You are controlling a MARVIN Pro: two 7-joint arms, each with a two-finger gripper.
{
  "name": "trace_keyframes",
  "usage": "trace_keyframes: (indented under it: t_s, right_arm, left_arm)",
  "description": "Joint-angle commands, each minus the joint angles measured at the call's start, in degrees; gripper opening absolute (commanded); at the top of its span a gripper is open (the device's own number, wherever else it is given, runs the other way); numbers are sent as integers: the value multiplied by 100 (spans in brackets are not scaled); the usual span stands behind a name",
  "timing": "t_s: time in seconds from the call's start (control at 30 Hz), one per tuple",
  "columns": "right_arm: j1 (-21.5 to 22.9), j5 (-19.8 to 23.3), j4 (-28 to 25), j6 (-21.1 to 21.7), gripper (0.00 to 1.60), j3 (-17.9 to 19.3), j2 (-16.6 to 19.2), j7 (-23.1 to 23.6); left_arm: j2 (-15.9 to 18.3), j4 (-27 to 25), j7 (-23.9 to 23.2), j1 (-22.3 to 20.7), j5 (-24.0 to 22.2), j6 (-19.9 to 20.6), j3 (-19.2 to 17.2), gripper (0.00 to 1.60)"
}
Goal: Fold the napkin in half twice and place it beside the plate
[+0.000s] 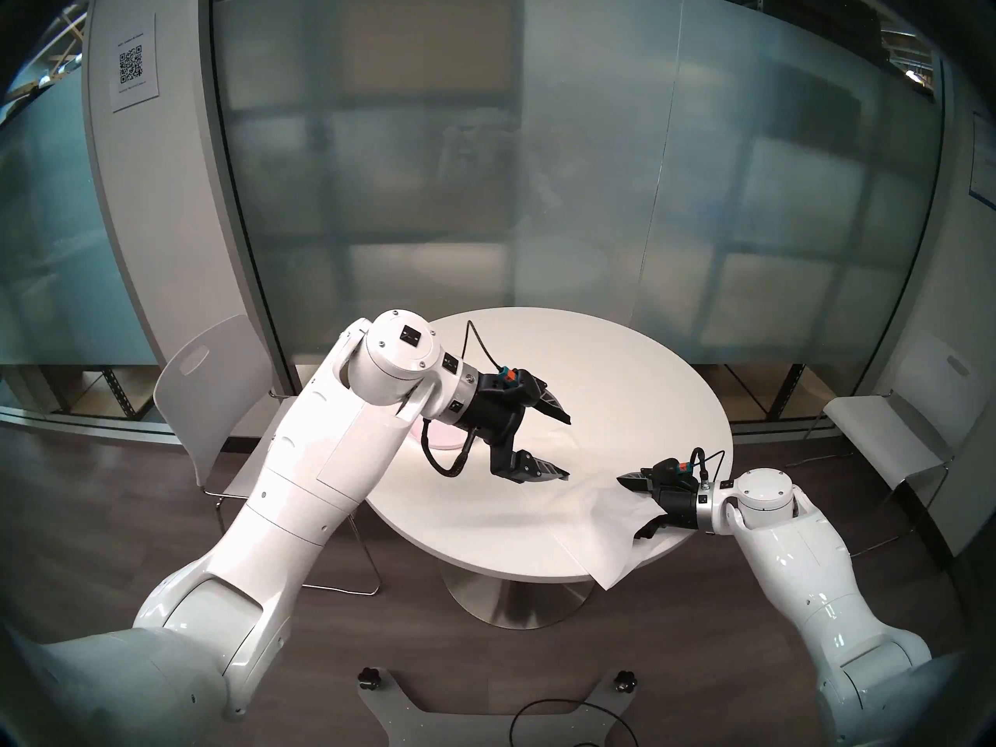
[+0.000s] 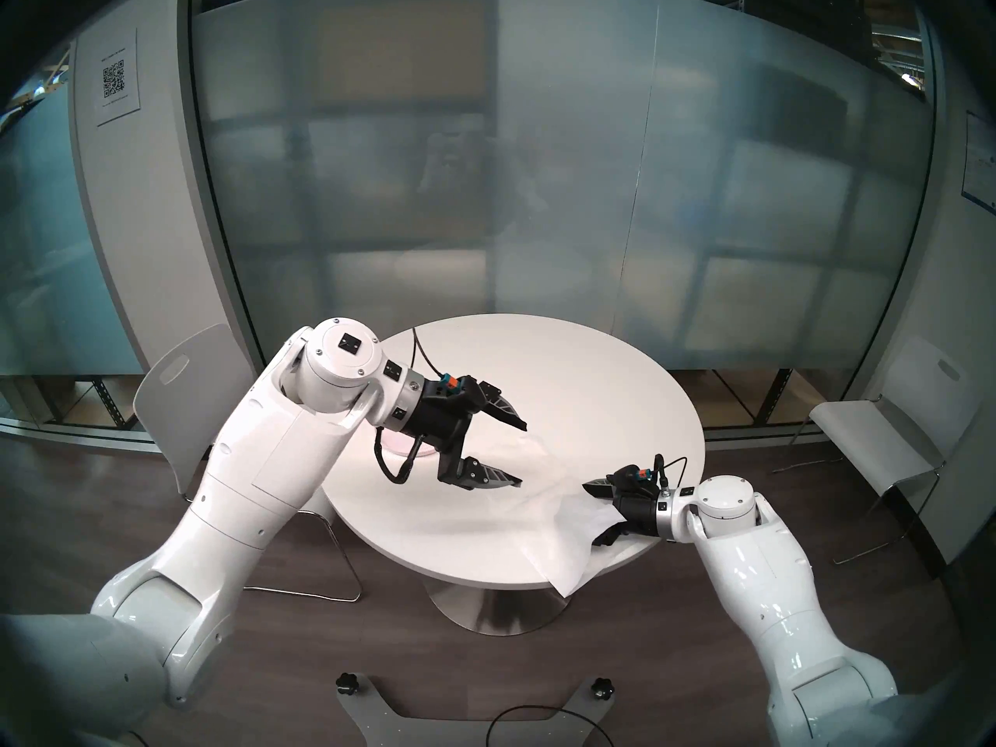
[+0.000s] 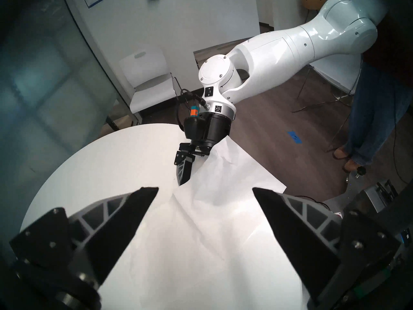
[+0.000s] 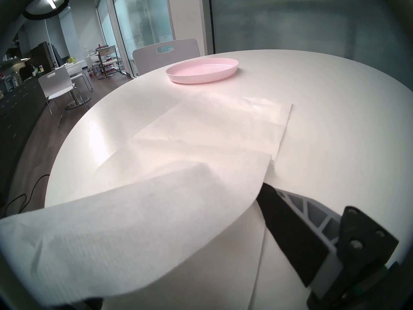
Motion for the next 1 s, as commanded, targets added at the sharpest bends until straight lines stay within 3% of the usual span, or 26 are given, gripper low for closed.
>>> trace_keyframes:
  t_s: [0.0, 0.27, 0.53, 0.73, 0.97]
  right_arm:
    - [240, -38, 127, -23, 160, -44, -103, -60]
    - [391, -97, 290, -67, 160, -153, -227, -28]
    - [540, -137, 431, -98, 160, -227, -312, 20]
    - [491, -131, 303, -44, 160, -211, -271, 116]
    - [152, -93, -218, 223, 160, -113, -55, 216]
  left_arm:
    - [545, -548, -118, 455, -355, 21, -686, 160]
    - [885, -730, -235, 1091, -716, 48, -1298, 160]
    - [792, -930, -1, 1722, -952, -30, -1988, 160]
    - [666, -933, 243, 1882, -997, -153, -2247, 160]
    - [673, -896, 293, 1896, -1011, -234, -2344, 160]
